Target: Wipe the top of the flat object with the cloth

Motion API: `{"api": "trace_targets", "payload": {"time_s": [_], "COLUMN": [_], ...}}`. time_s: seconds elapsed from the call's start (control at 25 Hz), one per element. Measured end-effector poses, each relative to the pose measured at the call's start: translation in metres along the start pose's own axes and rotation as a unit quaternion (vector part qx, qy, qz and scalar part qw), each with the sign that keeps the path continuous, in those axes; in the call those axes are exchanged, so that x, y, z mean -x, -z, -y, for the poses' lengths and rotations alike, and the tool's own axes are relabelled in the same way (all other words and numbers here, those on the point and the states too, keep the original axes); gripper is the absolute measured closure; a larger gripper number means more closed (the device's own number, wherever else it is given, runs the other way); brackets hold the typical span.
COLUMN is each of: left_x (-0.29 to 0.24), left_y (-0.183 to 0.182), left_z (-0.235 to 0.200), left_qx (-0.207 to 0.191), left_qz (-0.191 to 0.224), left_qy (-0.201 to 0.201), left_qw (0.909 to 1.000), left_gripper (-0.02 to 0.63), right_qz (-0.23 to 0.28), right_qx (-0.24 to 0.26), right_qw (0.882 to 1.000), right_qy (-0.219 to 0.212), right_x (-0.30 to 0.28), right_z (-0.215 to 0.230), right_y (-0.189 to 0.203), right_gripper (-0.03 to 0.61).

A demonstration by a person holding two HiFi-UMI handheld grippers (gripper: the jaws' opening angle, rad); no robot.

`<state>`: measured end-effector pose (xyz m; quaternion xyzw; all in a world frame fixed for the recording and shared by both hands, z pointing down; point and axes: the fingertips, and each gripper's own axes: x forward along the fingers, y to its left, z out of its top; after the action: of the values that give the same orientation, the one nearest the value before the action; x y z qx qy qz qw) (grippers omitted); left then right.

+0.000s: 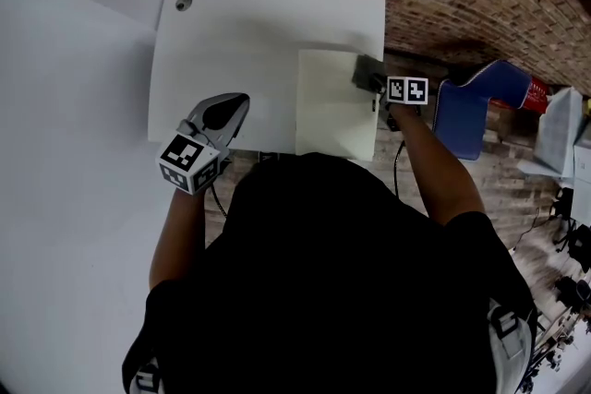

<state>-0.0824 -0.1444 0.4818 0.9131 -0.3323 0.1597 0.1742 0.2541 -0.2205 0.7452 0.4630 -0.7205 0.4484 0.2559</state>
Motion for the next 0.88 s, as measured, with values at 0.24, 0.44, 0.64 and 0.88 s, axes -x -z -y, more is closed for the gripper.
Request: {"api": "trace_targets", "payload": {"time_s": [0.24,0.44,0.64,0.88], "left_x": [-0.004,-0.006,-0.004,-0.004], "left_y": [0.001,-0.003,0.002,0.000], "left_z": [0.005,0.009,0.009,0.011], "left_qx": [-0.001,-0.006,-0.001,-0.005], "left_qz": [-0.001,0.000,-0.001,0.001], "left_qy": [0.006,0.007,0.005,0.009], "left_qw": [1.0000,1.0000,1.0000,0.9999], "left_gripper": [0.614,0.613,0.612,0.612], "right_qz": [0.003,0.007,0.011,0.022], "right_qx": [-0.003,-0.005,-0.011,0.003], "right_qw": [1.000,1.000,1.000,1.000], "right_qy": [0.007,0.010,0.013,0.010], "right_x": [0.007,0.013,0.018,0.027], "right_z": [0.011,0.019,0.024,0.018], "right_y": [0.001,-0.002,-0.001,-0.008], "right_gripper": [0.569,0.569,0.569,0.569]}}
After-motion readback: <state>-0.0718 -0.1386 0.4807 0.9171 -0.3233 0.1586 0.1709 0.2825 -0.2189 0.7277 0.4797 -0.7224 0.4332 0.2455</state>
